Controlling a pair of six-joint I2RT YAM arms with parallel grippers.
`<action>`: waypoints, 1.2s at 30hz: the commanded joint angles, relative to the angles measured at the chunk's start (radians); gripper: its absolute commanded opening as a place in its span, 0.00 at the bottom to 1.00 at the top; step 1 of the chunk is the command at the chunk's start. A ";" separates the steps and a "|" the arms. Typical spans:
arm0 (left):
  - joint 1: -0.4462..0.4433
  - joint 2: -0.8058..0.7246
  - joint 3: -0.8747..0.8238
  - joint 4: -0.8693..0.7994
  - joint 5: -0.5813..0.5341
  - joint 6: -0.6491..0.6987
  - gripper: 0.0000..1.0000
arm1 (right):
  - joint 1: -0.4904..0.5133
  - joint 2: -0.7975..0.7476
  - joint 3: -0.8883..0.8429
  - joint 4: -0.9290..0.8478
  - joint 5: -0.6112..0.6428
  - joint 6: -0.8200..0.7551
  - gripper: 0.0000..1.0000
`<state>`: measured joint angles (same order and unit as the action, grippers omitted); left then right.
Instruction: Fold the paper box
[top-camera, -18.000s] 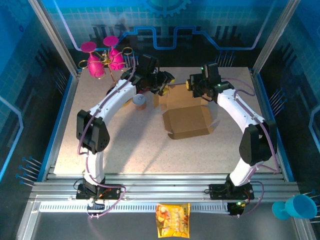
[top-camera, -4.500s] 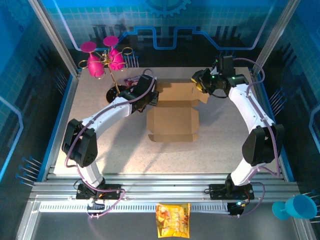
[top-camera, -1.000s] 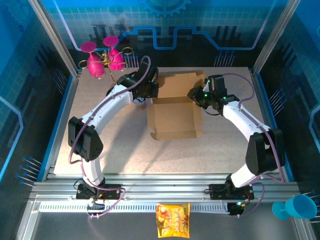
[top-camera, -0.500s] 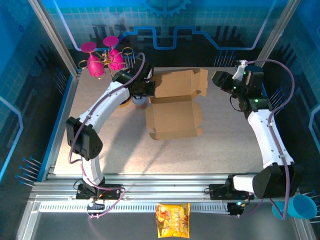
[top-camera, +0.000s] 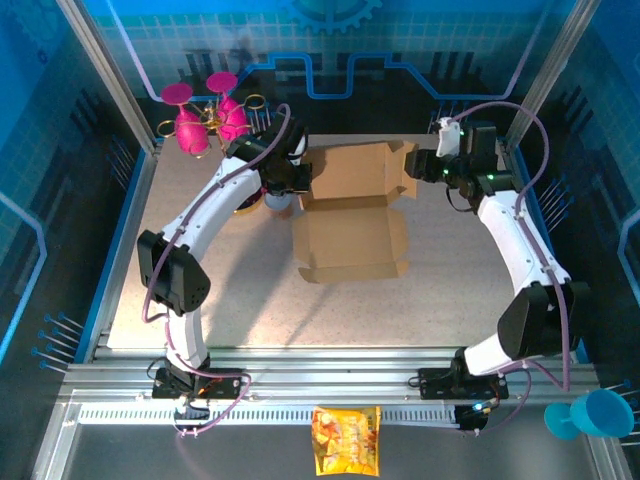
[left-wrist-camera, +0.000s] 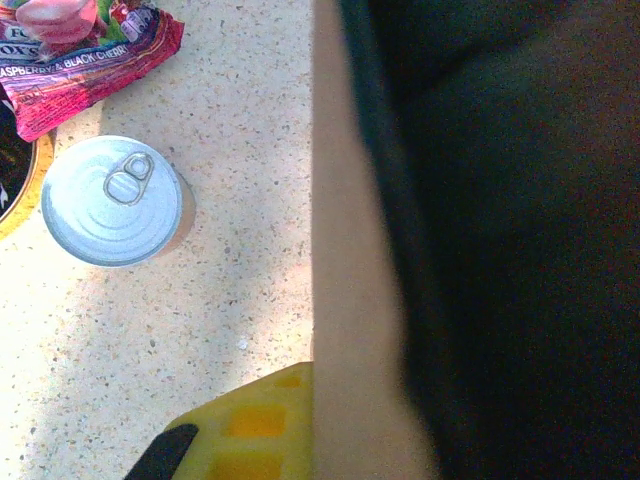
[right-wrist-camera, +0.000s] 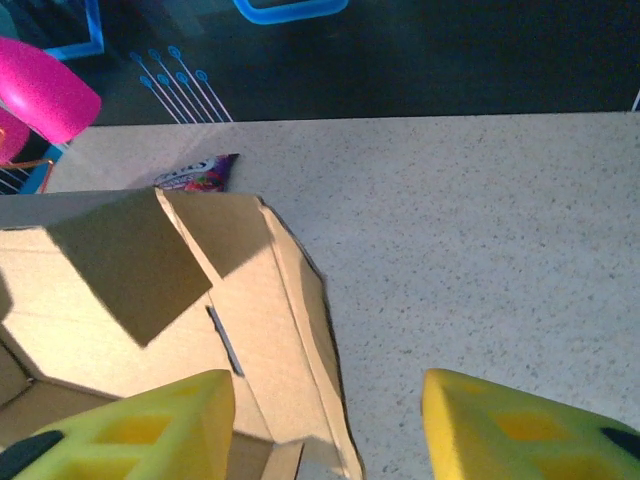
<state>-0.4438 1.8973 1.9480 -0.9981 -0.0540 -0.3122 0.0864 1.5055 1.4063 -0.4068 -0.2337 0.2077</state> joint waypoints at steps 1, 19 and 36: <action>0.007 -0.001 0.035 -0.028 0.029 -0.001 0.00 | 0.039 0.051 0.053 -0.055 0.069 -0.064 0.45; 0.008 0.014 0.066 -0.039 0.033 -0.063 0.00 | 0.276 0.045 0.151 -0.257 0.779 0.041 0.00; 0.043 -0.007 -0.001 0.059 0.123 -0.005 0.00 | 0.265 -0.090 0.224 -0.228 0.118 0.005 0.54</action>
<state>-0.4297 1.9018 1.9747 -0.9863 0.0002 -0.3546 0.4446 1.5043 1.6417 -0.7147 0.3218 0.2527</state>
